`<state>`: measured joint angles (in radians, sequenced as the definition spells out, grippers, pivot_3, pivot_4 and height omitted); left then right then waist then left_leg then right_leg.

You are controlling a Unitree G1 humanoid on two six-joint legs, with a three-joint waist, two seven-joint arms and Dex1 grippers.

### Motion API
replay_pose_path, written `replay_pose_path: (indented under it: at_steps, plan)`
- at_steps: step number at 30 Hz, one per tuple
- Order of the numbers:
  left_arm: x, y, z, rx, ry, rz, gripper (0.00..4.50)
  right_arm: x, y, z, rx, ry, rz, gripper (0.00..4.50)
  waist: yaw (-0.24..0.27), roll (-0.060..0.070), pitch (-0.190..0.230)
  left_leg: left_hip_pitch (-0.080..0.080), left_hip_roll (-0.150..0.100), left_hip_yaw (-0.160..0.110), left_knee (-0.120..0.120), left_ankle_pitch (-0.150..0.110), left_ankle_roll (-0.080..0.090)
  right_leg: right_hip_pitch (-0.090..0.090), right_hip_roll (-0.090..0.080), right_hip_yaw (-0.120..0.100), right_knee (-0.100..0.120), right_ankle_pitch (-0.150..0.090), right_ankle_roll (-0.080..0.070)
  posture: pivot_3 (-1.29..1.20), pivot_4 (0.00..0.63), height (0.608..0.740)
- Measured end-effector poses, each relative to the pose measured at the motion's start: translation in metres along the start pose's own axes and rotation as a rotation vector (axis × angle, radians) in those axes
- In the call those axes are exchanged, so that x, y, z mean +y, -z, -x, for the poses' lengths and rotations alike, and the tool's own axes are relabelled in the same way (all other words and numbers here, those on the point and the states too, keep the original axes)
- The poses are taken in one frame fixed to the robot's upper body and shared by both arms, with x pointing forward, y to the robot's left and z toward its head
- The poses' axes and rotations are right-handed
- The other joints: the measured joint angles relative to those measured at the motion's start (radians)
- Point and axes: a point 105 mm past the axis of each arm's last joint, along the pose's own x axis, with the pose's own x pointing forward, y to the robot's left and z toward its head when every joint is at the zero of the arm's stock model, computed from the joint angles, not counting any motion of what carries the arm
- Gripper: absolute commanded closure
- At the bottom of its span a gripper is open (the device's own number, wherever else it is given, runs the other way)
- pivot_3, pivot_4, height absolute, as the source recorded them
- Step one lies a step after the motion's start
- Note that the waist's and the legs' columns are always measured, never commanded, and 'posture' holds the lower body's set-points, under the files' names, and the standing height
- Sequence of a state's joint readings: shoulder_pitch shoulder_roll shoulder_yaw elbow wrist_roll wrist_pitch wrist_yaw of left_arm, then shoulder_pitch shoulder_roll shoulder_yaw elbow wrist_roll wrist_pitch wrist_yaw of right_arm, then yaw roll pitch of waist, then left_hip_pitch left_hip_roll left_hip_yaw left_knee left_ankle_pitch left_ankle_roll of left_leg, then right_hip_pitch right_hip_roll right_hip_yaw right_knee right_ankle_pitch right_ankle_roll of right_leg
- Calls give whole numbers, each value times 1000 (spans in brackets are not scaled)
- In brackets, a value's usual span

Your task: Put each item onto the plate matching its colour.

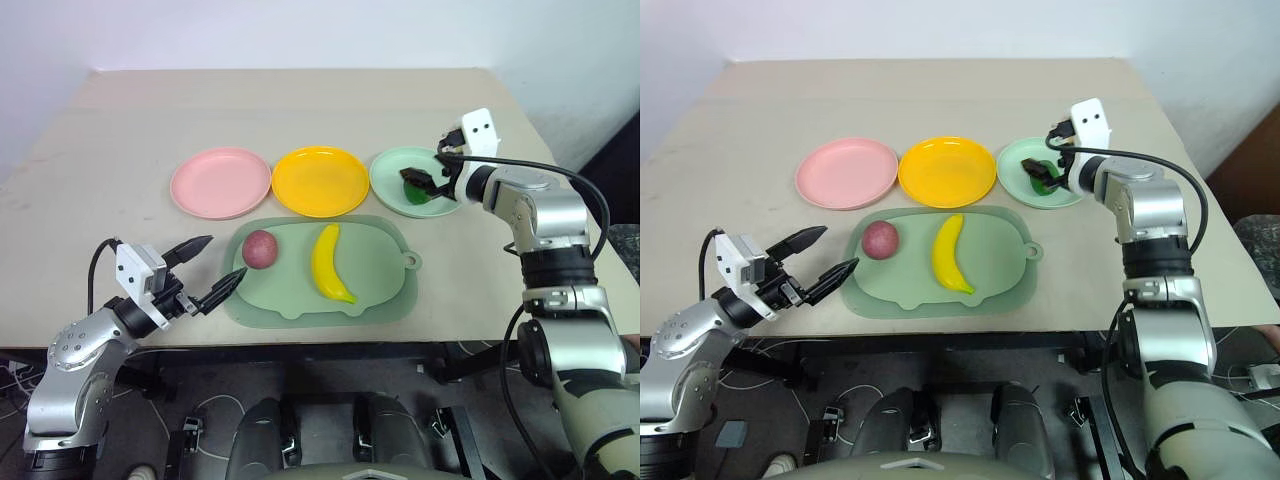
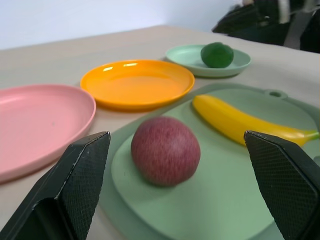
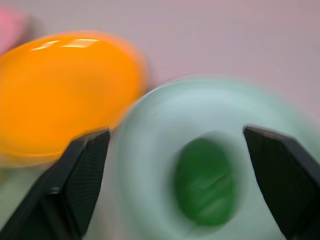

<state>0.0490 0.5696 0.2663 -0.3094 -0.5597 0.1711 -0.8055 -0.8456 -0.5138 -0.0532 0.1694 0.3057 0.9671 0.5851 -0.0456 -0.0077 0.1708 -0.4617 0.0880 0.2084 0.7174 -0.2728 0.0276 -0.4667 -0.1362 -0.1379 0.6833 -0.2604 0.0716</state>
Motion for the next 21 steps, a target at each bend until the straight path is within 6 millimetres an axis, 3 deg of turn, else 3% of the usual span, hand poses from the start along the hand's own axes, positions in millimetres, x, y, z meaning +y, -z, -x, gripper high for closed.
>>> replay_pose_path:
  at_steps: [5, 11, 13, 18, 21]
  plan:
    - [5, -2, -7, -14, 16, 0, 0, 79, 11, 1, 117, -224, -131, 6, 2, 0, 0, 0, 0, 0, 0, 0, 0, 0, 0, 0, 0, 0, 0, 0, 150, 695]
    - [7, 0, -13, -10, 36, 16, 0, 122, 33, -7, 261, -302, -241, 6, 8, -1, -1, -1, -2, 0, 0, -1, 1, 0, -1, -1, -1, 0, 0, 0, 150, 695]
    - [6, -3, -16, -18, 53, 10, 0, 131, 40, -11, 279, -312, -264, 6, 6, -1, -1, -1, -2, 0, 0, -1, 1, 0, -1, -1, -1, 0, 0, 0, 150, 695]
    - [3, 0, -18, -11, 67, 20, 0, 131, 59, -19, 351, -260, -301, 6, 1, -1, -1, -1, -3, 1, -1, -1, 0, 0, 0, -1, -1, 0, 0, 0, 150, 695]
    - [3, 0, -19, -10, 70, 21, 0, 136, 59, -22, 358, -249, -293, 6, -1, -1, -1, -1, -2, 1, -1, 0, 0, 0, 1, -1, -1, 0, 0, 0, 150, 695]
